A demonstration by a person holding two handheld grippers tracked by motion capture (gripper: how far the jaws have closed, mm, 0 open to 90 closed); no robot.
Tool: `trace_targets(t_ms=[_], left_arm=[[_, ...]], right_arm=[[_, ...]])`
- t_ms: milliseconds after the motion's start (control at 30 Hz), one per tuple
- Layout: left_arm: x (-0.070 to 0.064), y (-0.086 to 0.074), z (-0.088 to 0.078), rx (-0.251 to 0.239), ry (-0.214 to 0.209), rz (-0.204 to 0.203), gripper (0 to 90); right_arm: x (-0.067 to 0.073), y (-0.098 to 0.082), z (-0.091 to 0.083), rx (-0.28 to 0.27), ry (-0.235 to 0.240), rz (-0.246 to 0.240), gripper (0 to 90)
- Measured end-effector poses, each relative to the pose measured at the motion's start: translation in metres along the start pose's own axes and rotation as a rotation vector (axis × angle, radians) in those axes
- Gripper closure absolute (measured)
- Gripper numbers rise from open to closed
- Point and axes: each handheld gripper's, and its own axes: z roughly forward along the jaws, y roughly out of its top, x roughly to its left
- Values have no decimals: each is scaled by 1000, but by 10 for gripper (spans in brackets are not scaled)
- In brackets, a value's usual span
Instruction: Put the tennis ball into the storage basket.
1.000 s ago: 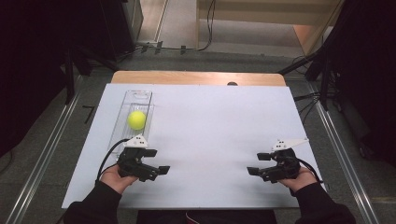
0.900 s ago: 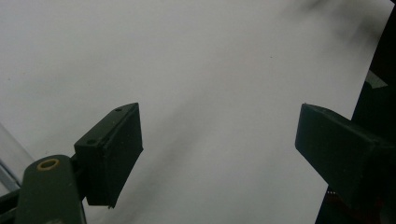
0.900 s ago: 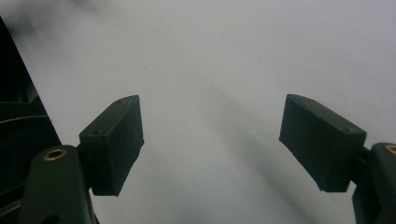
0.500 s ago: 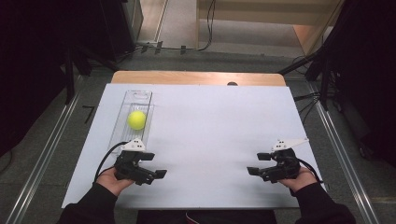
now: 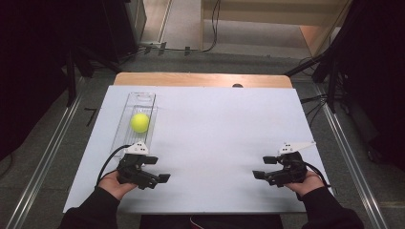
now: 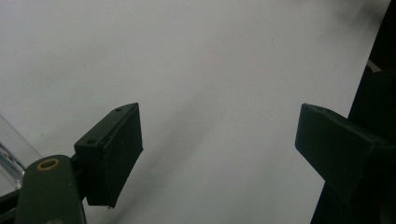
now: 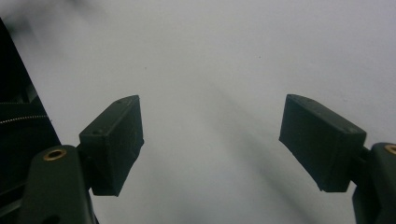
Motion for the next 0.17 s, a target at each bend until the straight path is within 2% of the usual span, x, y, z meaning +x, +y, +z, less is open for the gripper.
trace_targets(t_ms=[167], left_arm=[[1,-1,1,14,-3,10,158]], right_arm=[[0,0,0,1,-2,0,197]])
